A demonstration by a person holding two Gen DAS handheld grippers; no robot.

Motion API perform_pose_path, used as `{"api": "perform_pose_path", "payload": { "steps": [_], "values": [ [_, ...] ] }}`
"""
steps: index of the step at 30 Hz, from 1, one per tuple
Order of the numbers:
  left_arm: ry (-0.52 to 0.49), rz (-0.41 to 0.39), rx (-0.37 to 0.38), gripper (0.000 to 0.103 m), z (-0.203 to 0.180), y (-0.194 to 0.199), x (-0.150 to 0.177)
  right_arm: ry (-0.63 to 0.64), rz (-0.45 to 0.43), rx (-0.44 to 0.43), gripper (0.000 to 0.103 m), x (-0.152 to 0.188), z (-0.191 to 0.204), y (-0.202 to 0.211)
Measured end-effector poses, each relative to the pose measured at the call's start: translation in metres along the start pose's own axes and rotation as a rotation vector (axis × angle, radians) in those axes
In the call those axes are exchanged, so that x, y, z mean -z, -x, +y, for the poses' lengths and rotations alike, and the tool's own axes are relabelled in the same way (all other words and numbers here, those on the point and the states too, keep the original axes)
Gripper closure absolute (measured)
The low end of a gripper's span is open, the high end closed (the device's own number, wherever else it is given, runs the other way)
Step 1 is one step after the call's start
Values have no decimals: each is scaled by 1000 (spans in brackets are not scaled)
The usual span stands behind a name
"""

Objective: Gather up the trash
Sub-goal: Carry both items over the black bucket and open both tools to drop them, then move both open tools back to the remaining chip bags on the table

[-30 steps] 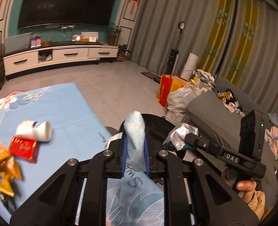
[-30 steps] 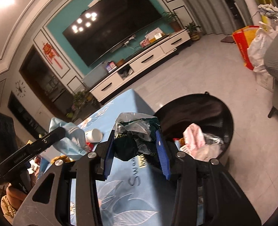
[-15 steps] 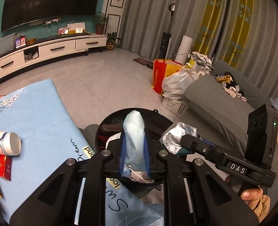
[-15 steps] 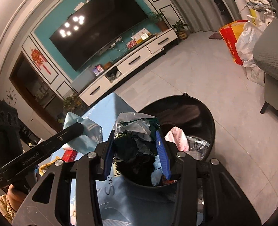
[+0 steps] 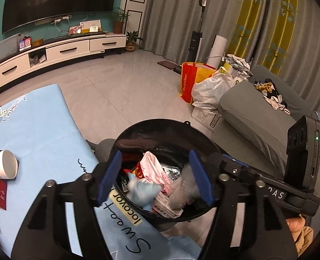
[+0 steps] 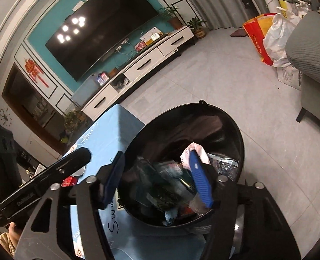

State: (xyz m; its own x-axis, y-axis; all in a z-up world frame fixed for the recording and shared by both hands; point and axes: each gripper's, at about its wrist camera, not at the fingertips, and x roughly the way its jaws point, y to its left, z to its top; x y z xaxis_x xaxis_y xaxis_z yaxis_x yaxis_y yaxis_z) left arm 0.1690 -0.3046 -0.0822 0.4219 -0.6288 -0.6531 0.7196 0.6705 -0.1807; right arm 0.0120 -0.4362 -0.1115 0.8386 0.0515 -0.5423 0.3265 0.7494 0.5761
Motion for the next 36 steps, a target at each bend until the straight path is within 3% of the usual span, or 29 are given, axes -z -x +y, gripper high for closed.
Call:
{"api": "perform_pose_path", "payload": {
  "steps": [4, 7, 15, 21, 29, 36],
  "values": [
    [17, -16, -14, 11, 4, 12, 2, -10, 2, 3, 31, 2, 1, 5],
    [32, -20, -40, 3, 7, 23, 6, -14, 6, 1, 24, 3, 4, 10],
    [99, 14, -151, 3, 24, 65, 26, -18, 47, 35, 5, 20, 22, 26],
    [145, 11, -204, 3, 41, 103, 48, 7, 116, 55, 4, 34, 45, 32],
    [211, -13, -239, 3, 61, 150, 83, 137, 188, 34, 4, 56, 97, 34],
    [360, -30, -302, 3, 114, 200, 138, 284, 282, -12, 4, 88, 148, 27]
  ]
}}
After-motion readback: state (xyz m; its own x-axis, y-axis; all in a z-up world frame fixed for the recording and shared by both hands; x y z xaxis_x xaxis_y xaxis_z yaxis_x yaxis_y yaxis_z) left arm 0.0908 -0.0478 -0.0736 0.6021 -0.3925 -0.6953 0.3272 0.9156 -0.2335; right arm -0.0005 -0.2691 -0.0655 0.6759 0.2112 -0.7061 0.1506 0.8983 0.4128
